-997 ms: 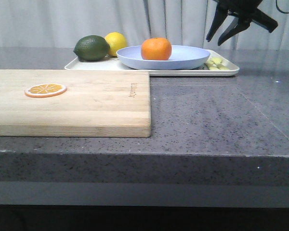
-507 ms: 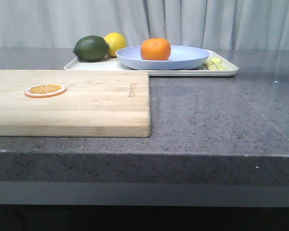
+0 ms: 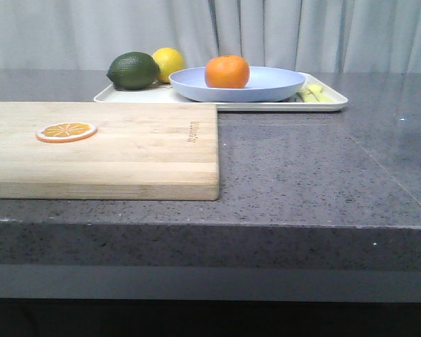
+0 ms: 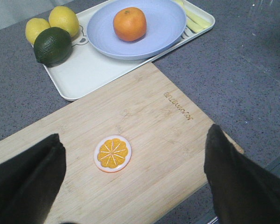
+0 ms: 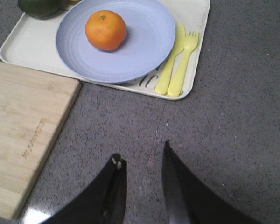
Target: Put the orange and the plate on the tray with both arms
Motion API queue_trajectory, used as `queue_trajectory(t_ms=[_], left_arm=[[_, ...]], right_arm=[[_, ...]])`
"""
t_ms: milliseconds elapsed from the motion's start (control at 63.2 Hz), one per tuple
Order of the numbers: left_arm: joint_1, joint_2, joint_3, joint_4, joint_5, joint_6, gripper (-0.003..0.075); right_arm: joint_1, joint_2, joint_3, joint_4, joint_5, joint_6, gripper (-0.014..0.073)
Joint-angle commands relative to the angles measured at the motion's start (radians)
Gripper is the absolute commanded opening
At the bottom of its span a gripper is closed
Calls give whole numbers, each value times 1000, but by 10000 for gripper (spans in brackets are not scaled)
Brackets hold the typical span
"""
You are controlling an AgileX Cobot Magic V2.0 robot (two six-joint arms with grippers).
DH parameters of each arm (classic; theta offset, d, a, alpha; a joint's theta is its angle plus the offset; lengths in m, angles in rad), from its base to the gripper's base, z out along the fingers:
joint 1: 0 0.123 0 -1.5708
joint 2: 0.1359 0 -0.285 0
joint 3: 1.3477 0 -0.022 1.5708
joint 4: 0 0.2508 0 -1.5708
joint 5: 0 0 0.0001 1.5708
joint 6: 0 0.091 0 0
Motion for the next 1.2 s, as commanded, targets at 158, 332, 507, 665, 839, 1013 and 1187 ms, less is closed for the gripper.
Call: queue_trajectory(t_ms=[158,332,507,665,839,1013,1187], left_arm=[[3,-10,-23,10,-61,-1,586],[3,-10,-23,10,-61,-1,586],[3,-10,-23,10,-61,-1,586],[3,-10,-23,10,-63,-1,586],[3,-10,-23,10,-63,-1,586],[3,-10,-23,10,-63,-1,514],[3,-10,-23,10,-63,-1,276]], right_arm=[[0,-262,196,-11,-65,-136,232],[0,-391,300,-11,-65,-158,225],[0,-469,358,-11,-71,-158,225],[0,-475,363,-11,-72,-158,225],[0,-474,363,-11,-75,-158,224],[0,-474,363,-11,-72,-156,143],[0,-474,363,-11,-68,-156,-36]])
